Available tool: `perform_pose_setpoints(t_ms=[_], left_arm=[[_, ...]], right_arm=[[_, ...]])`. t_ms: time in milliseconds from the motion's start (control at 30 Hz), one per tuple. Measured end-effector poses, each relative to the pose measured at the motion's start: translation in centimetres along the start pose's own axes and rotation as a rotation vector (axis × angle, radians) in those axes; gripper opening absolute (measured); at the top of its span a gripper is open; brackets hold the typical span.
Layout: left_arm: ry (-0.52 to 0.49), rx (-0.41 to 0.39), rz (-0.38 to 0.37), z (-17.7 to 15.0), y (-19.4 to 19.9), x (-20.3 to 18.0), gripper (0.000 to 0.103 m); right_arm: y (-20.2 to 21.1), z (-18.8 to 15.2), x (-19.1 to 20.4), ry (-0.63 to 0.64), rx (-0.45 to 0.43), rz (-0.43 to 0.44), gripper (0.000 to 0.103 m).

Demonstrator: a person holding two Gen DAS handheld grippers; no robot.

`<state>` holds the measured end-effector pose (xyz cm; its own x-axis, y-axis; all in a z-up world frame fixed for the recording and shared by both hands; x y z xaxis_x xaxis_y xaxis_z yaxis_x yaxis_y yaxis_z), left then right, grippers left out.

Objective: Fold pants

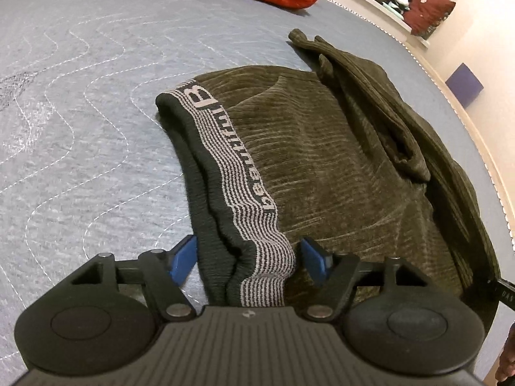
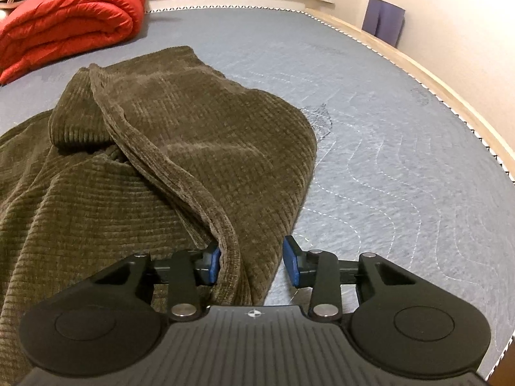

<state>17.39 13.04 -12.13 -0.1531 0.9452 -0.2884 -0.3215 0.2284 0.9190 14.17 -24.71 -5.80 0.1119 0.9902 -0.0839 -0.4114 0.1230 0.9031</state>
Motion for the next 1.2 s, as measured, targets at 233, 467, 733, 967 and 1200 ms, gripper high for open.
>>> perform_pose_setpoints(t_ms=[233,467,733,967,1200], left_arm=[[-0.033,-0.004,0.031,0.1,-0.3,-0.4,0.070],[-0.104,-0.060,0.053,-0.7,1.0,-0.5,0.043],[-0.152,-0.149,0.019,-2.5,5.2,0.7,0.006],[-0.117,-0.189,-0.036,-3.4,8.2,3.0,0.000],[-0.055,-0.062,-0.192,-3.6,5.3,5.0,0.037]], right_arm=[[0.0,-0.2,0.2,0.022,0.000,-0.004,0.040],[0.8,-0.2,1.6,0.091,-0.022,0.021,0.010],[5.0,-1.2,5.5,0.318,-0.188,0.008,0.008],[8.6,-2.4,6.3,0.380,-0.286,0.076,0.008],[5.7,-2.3,3.6,0.242,-0.113,0.083,0.009]])
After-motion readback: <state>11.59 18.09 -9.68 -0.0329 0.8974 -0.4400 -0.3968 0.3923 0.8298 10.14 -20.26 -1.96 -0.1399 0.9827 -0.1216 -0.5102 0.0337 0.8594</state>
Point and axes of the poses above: each gripper's, at about its wrist camera, not at the fingertips, and y roughly against the way its jaws point, x to its left, z to its top, the point moved 5 cm from there along -y, roughly the way its jaws point, and after that the axes turned 14 degrees about x, right-handed, at the moved point
